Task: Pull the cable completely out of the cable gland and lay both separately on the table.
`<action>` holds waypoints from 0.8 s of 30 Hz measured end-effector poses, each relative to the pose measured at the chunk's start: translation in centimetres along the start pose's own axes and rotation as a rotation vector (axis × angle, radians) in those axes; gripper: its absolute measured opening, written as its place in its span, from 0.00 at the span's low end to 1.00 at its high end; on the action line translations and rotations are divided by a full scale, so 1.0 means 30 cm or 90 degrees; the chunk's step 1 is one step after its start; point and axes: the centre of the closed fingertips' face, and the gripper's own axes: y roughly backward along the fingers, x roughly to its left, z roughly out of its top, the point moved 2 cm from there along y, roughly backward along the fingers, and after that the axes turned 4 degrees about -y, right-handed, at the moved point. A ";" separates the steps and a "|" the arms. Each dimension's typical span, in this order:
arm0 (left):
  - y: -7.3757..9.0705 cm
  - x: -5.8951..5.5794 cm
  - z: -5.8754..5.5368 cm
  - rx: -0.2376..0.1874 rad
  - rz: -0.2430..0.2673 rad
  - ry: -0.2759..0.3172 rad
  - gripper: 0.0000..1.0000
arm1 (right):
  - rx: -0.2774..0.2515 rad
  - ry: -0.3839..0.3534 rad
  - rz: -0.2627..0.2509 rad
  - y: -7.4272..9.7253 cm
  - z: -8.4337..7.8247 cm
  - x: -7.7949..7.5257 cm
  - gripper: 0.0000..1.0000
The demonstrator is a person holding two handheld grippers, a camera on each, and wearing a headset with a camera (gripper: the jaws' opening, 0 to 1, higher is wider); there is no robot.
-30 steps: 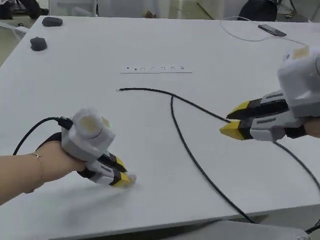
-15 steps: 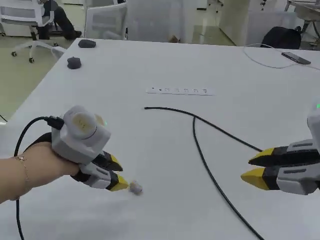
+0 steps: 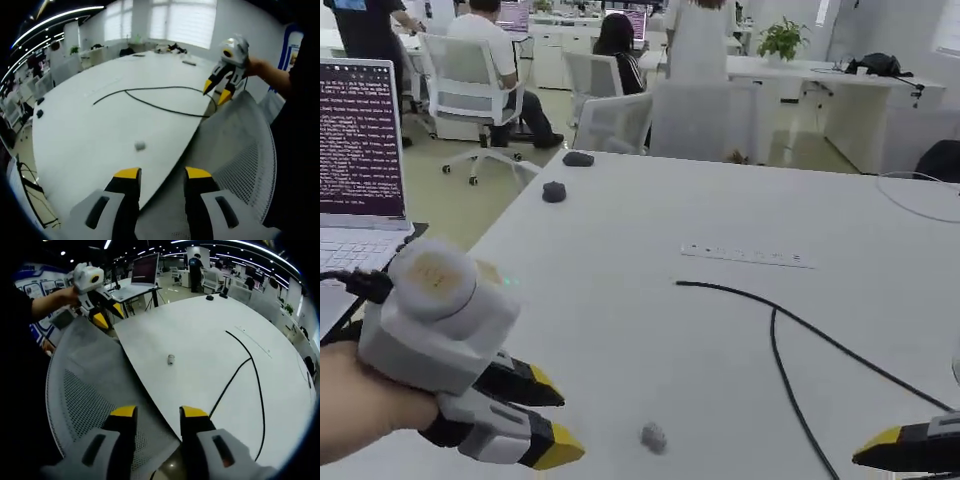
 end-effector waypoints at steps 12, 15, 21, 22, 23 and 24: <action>0.039 0.019 -0.116 -0.012 0.105 0.081 0.43 | -0.038 -0.175 0.001 -0.005 -0.043 0.040 0.41; 0.052 0.049 -0.134 -0.020 0.116 0.097 0.43 | -0.031 -0.190 -0.002 -0.013 -0.052 0.044 0.44; 0.071 0.093 -0.154 -0.054 0.154 0.157 0.46 | -0.018 -0.215 -0.001 -0.043 -0.083 0.074 0.47; 0.069 0.093 -0.159 -0.051 0.156 0.157 0.47 | -0.011 -0.218 -0.002 -0.048 -0.093 0.076 0.47; 0.067 0.092 -0.178 -0.040 0.161 0.159 0.49 | -0.008 -0.219 -0.005 -0.050 -0.099 0.075 0.47; 0.066 0.091 -0.187 -0.038 0.165 0.163 0.51 | -0.007 -0.221 -0.007 -0.052 -0.103 0.075 0.48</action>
